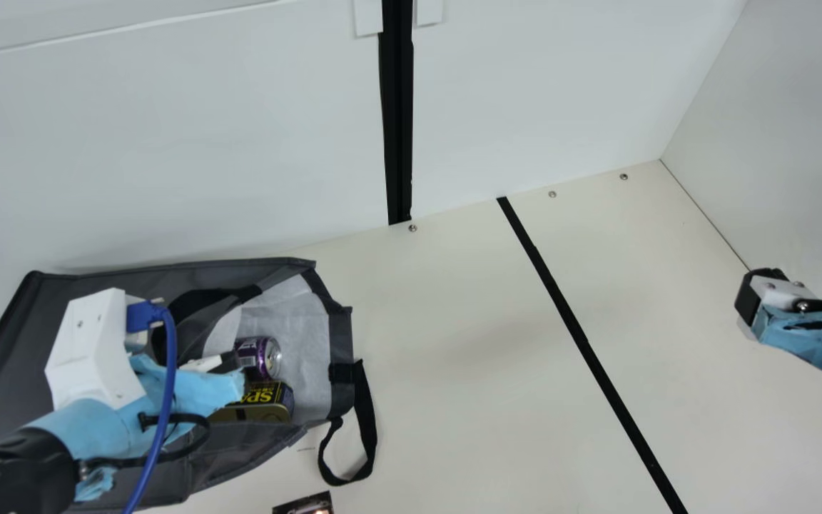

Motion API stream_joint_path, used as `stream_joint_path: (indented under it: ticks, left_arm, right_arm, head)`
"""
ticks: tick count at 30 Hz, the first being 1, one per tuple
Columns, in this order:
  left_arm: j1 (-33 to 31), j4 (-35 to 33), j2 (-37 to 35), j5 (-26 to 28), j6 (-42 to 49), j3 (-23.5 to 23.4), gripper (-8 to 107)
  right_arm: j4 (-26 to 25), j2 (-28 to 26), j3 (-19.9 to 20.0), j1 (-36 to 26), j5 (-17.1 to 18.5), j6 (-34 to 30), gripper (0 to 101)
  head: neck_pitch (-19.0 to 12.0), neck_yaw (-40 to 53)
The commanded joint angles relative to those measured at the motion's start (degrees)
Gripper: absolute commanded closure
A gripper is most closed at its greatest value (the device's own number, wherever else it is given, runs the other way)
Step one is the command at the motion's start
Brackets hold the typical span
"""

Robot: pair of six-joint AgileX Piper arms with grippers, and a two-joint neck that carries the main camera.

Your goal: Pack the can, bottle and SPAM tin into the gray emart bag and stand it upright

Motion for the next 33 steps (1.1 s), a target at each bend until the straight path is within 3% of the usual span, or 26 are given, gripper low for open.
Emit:
stream_joint_path:
  ticks: [1,8,14,33]
  left_arm:
    - [0.0,0.0,0.0,0.0,0.0,0.0,107]
    - [0.0,0.0,0.0,0.0,0.0,0.0,107]
    - [0.0,0.0,0.0,0.0,0.0,0.0,107]
    - [0.0,0.0,0.0,0.0,0.0,0.0,107]
  right_arm:
    - [0.3,0.2,0.1,0.3,-0.4,-0.3,6]
    - [4.0,1.2,1.1,1.3,-0.4,-3.1,6]
    - [10.9,2.0,3.6,1.1,-1.0,-8.7,6]
    - [33.5,6.1,12.3,-5.6,-3.0,-36.3,6]
  head:
    - [-1.3,0.0]
    - [-1.3,0.0]
    - [-1.3,0.0]
    - [-1.3,0.0]
